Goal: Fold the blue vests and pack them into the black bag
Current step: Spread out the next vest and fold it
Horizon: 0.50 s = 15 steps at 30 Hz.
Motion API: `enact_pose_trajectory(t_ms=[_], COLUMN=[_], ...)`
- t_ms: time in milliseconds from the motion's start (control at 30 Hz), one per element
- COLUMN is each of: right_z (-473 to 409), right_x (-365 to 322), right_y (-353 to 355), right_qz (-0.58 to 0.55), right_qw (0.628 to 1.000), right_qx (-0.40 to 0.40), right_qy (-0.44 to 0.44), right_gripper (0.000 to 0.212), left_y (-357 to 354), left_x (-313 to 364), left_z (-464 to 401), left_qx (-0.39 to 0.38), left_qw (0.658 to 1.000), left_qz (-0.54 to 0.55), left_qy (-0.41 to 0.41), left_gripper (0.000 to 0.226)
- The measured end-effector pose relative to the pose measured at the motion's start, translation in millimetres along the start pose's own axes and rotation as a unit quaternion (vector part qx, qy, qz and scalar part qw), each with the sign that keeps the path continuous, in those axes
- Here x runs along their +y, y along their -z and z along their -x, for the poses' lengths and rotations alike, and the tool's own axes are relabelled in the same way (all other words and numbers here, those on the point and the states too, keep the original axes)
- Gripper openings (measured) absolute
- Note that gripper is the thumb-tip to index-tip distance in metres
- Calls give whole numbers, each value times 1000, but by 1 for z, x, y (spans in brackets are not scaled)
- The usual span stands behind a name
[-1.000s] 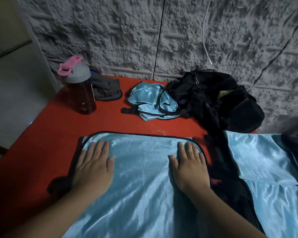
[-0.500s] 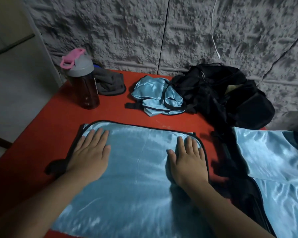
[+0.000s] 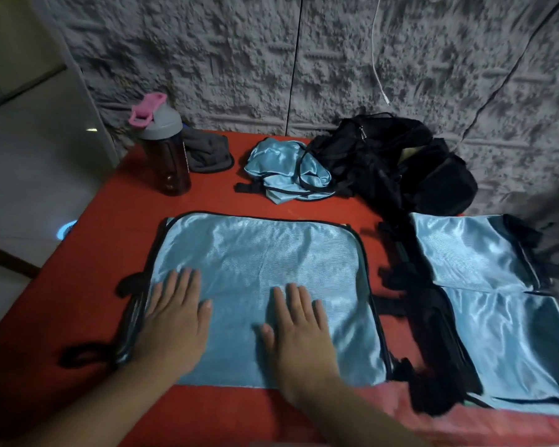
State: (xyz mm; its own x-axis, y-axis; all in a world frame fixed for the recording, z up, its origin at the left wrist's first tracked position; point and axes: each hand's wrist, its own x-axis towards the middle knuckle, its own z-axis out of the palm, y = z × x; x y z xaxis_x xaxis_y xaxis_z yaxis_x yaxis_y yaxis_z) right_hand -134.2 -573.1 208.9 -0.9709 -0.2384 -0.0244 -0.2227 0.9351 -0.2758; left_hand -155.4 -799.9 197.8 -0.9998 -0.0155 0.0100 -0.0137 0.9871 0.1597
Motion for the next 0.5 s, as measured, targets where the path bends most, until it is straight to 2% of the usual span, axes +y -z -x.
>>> enact_pose_trajectory(t_ms=[233,500], right_z=[29,32], right_x=[59,60], right_y=[13,27], right_qz=[43,42], right_qw=[997,991], right_qx=[8,7], right_qy=[-66,-124], right_gripper=[81,95], left_y=[11,24], left_x=[-45,-70], left_z=[22,33], left_qx=[-11,-39], left_qw=[997,992], left_qz=[-59,-40], left_qy=[43,114], left_gripper=[80,77])
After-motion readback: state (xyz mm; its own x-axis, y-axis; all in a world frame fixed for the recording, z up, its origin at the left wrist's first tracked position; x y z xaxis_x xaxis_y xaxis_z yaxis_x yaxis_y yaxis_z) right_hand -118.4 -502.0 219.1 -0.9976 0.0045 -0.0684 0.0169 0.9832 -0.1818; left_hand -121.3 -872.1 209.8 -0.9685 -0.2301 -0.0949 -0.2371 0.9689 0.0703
